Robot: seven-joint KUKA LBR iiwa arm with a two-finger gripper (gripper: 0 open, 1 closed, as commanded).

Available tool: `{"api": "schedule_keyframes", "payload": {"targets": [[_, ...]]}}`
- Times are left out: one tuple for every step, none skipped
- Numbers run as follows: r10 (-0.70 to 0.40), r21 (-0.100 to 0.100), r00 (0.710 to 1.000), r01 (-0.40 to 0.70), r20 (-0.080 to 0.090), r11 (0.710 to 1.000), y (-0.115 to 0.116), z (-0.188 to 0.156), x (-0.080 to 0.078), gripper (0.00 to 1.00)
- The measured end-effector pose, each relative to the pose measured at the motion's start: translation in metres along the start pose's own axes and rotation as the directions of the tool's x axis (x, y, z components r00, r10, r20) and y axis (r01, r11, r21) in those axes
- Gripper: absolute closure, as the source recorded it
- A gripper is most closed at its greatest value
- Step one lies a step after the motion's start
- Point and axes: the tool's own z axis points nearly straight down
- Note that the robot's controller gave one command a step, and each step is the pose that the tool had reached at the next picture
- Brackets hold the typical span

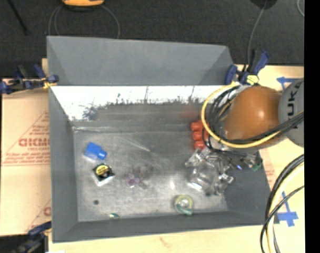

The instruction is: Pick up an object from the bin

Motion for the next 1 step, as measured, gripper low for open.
{"api": "schedule_keyframes", "payload": {"targets": [[0.001, 0.001, 1.000, -0.001, 0.004, 1.000, 0.0006, -0.0019, -0.0024, 1.00]]}}
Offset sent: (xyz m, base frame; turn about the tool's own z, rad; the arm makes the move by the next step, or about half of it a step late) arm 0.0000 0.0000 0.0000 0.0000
